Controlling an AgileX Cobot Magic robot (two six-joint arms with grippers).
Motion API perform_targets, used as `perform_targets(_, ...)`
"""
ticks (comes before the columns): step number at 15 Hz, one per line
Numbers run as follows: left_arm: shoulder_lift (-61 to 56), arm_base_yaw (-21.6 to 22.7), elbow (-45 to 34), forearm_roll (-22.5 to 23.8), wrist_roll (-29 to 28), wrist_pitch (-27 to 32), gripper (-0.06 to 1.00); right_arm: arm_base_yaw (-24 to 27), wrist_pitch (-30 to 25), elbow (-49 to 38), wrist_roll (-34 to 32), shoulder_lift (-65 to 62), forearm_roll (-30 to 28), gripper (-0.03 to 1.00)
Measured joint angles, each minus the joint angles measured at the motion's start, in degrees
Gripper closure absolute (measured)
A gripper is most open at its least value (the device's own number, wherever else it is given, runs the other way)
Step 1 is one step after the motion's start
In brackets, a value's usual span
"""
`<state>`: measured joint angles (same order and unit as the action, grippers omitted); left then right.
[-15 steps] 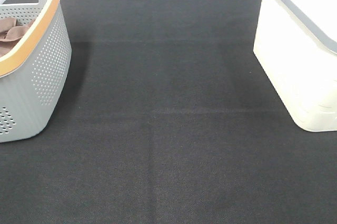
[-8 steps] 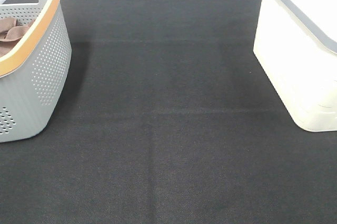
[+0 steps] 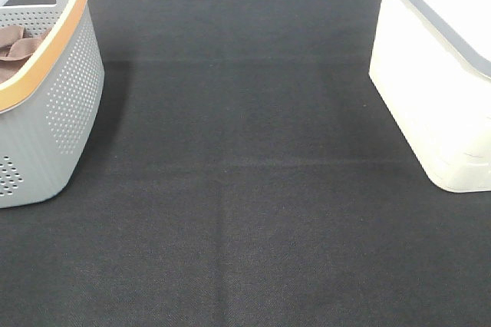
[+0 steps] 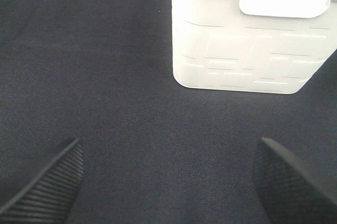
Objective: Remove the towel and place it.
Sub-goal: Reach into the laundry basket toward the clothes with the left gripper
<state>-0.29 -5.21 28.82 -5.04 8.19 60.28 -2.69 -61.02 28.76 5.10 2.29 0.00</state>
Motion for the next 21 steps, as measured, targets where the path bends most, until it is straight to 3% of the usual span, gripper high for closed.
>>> perform_targets(21, 0.0, 0.0, 0.0, -0.1, 0.0, 0.0, 0.22, 0.0, 0.0, 0.0, 0.0, 0.0, 0.0, 0.14)
